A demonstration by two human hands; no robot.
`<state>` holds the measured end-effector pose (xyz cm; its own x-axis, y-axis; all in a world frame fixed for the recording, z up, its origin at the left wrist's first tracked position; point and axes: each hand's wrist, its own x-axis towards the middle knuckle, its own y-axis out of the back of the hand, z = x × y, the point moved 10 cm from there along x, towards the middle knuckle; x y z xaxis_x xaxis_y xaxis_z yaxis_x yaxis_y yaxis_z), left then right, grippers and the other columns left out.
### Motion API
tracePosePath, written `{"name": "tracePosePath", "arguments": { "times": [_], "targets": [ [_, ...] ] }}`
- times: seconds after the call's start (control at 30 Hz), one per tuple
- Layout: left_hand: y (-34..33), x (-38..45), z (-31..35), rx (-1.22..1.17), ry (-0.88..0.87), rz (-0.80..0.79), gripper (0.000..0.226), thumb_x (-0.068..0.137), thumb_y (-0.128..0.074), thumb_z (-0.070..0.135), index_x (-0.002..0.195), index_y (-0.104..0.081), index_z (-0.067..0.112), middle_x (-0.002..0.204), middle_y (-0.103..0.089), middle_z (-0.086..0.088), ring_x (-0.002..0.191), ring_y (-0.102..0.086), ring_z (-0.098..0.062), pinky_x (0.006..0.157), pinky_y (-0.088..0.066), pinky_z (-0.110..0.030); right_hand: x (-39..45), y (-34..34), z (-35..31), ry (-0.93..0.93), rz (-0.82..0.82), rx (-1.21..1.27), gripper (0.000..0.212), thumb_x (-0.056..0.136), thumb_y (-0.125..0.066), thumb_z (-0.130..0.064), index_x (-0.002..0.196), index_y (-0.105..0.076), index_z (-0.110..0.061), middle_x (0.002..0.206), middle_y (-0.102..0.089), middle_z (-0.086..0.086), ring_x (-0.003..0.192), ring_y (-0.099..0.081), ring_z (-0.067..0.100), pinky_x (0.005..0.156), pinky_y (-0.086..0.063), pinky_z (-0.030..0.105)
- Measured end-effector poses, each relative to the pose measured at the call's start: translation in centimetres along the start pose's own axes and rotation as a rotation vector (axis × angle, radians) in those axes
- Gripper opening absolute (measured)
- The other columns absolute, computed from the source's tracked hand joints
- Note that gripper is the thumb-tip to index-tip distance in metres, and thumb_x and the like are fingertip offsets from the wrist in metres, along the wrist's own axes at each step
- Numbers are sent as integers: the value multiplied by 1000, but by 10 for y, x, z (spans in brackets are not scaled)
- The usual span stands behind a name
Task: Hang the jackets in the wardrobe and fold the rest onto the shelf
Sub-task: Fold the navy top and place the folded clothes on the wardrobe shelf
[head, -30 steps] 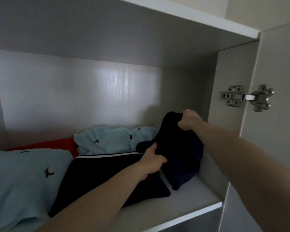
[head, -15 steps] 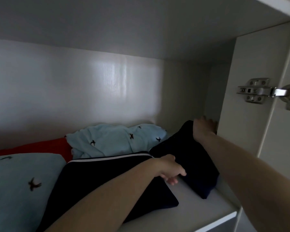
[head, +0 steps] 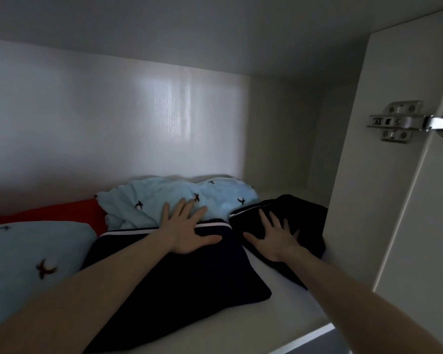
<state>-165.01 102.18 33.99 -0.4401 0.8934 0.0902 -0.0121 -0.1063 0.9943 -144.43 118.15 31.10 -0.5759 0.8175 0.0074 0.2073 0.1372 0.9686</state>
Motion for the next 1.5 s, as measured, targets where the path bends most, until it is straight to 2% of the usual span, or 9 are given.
{"name": "tracePosePath", "arguments": {
  "times": [0.4, 0.63, 0.8, 1.0, 1.13, 1.2, 1.33, 1.4, 1.5],
  "targets": [
    [-13, 24, 3, -23, -11, 221, 115, 67, 0, 105, 163, -7, 42, 173, 5, 6, 156, 17, -16, 113, 33, -49, 28, 2, 6, -105, 22, 47, 100, 87, -34, -87, 165, 6, -40, 175, 6, 0, 158, 7, 44, 119, 5, 72],
    [-12, 24, 2, -14, -7, 235, 113, 68, -1, 104, 162, -7, 42, 173, 5, 6, 156, 17, -15, 110, 37, -45, -6, 12, -10, 90, 99, 15, 82, 99, -47, -63, 166, -6, -39, 175, 2, -6, 159, -4, 35, 126, -9, 62],
    [-8, 17, 5, -8, -9, 240, 110, 71, 1, 102, 162, -9, 42, 173, 2, 3, 157, 15, -18, 113, 34, -49, -19, -2, -9, 87, 30, -9, 70, 103, -40, -60, 165, -14, -41, 174, -10, -5, 159, -11, 31, 125, -7, 58],
    [18, -26, 49, 205, -145, 258, 63, 103, -32, 64, 157, -37, 32, 173, 3, -5, 158, 5, -32, 121, 12, -61, -23, 1, -13, 66, 12, 44, 67, 101, -39, -60, 163, -20, -43, 173, -14, -7, 159, -12, 30, 126, -6, 56],
    [36, -86, 53, 140, -174, 233, 69, 97, -41, 66, 157, -36, 33, 173, 2, -1, 158, 4, -27, 121, 14, -56, -36, 22, -9, 63, 95, 417, 50, 101, -54, -49, 149, -54, -37, 163, -42, -5, 150, -37, 23, 127, -23, 45],
    [54, -125, 28, 103, -130, 277, 78, 91, -36, 76, 157, -32, 36, 172, 0, 1, 158, 3, -25, 121, 15, -54, -51, 39, -11, 120, 181, 642, 41, 99, -64, -36, 140, -65, -30, 154, -55, -2, 143, -47, 20, 123, -31, 35],
    [81, -201, -51, 135, 97, 355, 90, 79, -22, 87, 156, -32, 41, 172, -5, 3, 158, -2, -24, 125, 8, -56, -93, 60, -53, 366, 291, 599, 42, 96, -70, -30, 138, -66, -31, 154, -53, -8, 145, -45, 12, 123, -26, 27],
    [79, -233, -91, 141, 242, 341, 98, 74, -18, 89, 158, -30, 41, 172, -7, 2, 159, -3, -26, 125, 7, -57, -116, 52, -89, 471, 227, 585, 46, 95, -71, -37, 140, -64, -35, 158, -47, -9, 148, -40, 11, 126, -24, 32],
    [65, -269, -136, 188, 432, 309, 108, 68, -7, 95, 160, -23, 41, 173, -3, 3, 159, 0, -27, 121, 7, -63, -147, 21, -145, 587, 91, 405, 56, 94, -65, -55, 148, -54, -40, 167, -32, -8, 157, -21, 19, 129, -11, 52]
  ]
}}
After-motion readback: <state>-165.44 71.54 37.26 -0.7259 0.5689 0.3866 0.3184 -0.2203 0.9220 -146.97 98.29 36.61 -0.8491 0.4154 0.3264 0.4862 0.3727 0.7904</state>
